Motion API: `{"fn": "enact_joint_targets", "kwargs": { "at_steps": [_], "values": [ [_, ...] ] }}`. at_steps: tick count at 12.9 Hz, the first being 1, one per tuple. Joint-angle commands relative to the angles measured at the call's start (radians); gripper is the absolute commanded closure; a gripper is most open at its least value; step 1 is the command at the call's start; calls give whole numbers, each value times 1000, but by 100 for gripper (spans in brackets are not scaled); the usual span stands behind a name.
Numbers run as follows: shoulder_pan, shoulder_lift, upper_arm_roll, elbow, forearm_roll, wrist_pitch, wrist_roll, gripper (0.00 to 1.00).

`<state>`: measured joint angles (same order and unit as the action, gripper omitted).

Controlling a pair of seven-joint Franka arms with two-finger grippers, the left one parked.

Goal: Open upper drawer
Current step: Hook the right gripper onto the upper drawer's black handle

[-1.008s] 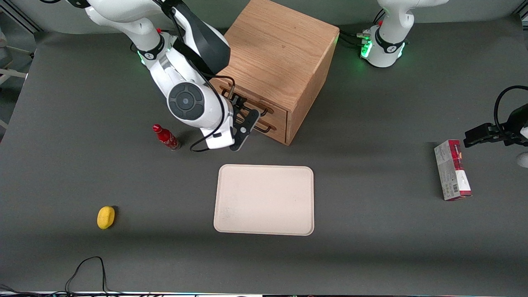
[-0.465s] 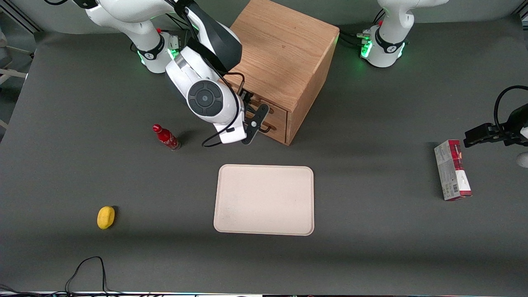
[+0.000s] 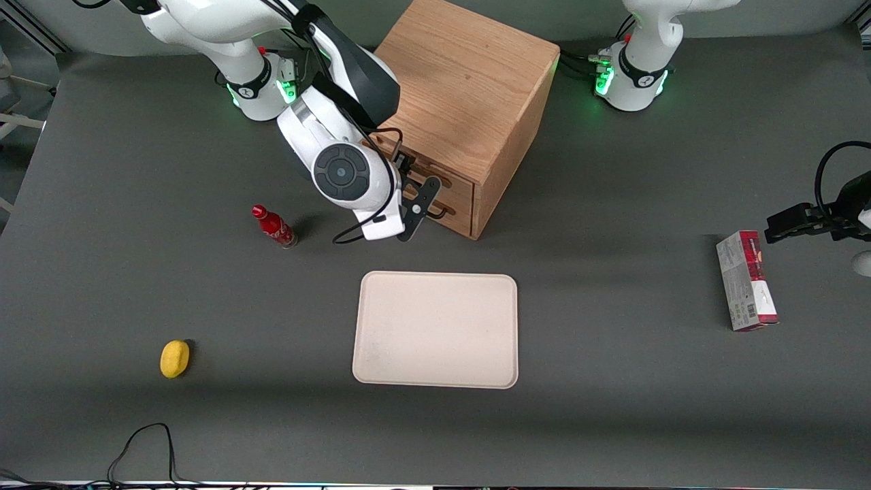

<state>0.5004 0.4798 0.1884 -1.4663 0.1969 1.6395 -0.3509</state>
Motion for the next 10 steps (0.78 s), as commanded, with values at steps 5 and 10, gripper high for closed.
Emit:
{"fn": "enact_joint_targets", "kwargs": {
  "at_steps": [5,10],
  "values": [
    [-35,-7,-9,-42,6,25,-101,0],
    [-42,-1,-17,-20,-24,63,-103,0]
  ]
}}
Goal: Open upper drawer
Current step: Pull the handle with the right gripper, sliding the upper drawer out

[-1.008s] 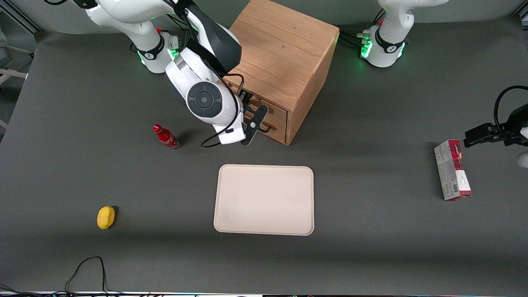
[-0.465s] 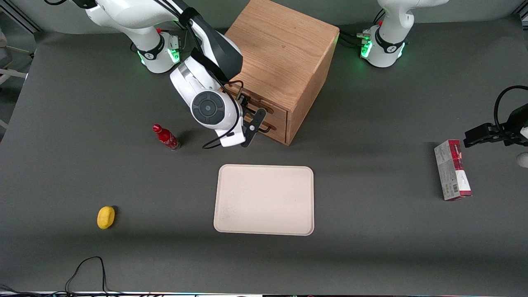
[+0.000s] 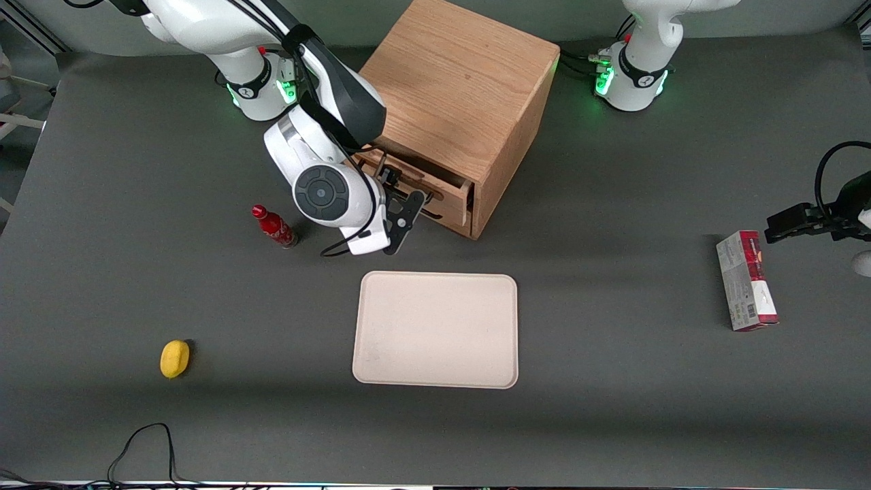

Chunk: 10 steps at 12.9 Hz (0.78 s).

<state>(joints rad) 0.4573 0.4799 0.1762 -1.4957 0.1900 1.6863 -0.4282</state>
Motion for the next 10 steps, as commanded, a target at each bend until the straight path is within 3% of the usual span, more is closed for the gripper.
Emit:
{"fn": "enact_joint_targets", "kwargs": {
  "at_steps": [1,10],
  "values": [
    [-15,2,-3,12,-17,18,-26,0],
    [-104,88,-6,113,-43,35,-101,0]
  ]
}}
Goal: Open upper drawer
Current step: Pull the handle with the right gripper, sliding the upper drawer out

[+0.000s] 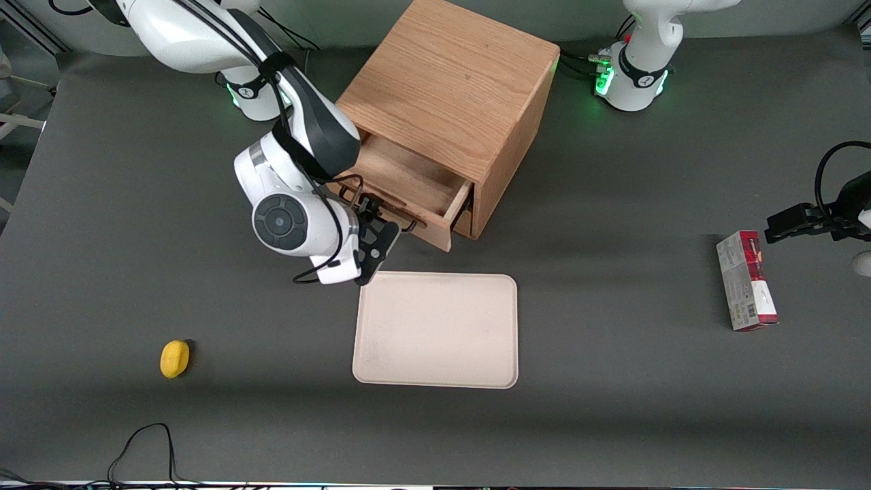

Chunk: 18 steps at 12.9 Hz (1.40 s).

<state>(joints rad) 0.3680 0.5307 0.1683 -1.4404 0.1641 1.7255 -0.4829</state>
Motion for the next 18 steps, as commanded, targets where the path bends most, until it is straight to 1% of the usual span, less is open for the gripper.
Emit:
{"fn": "enact_joint_targets", "kwargs": {
  "at_steps": [1,5,7,18],
  "values": [
    [-40,50,0,78,-14,-4,-57,0],
    [-67,80,-4,129,-14,-4,-98,0],
    [-86,90,-4,147,-12,-4,-99,0],
    [-126,152,-4,247,-3,-3,-106,0]
  ]
}}
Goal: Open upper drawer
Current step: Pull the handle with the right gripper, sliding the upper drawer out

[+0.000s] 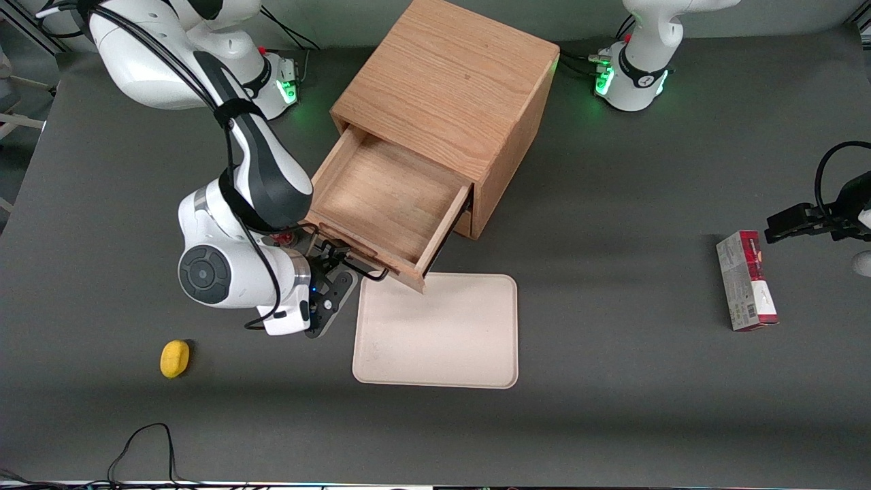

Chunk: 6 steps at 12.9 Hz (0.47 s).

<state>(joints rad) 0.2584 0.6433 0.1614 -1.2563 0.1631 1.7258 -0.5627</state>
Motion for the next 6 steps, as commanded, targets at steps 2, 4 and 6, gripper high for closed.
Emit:
{"fn": "enact_joint_targets", "kwargs": {
  "at_steps": [2,4,6],
  "values": [
    [-19,56,3,86,-4,8,-28,0],
    [-30,62,3,92,-2,12,-29,0],
    [-41,65,6,98,-2,17,-29,0]
  ]
}}
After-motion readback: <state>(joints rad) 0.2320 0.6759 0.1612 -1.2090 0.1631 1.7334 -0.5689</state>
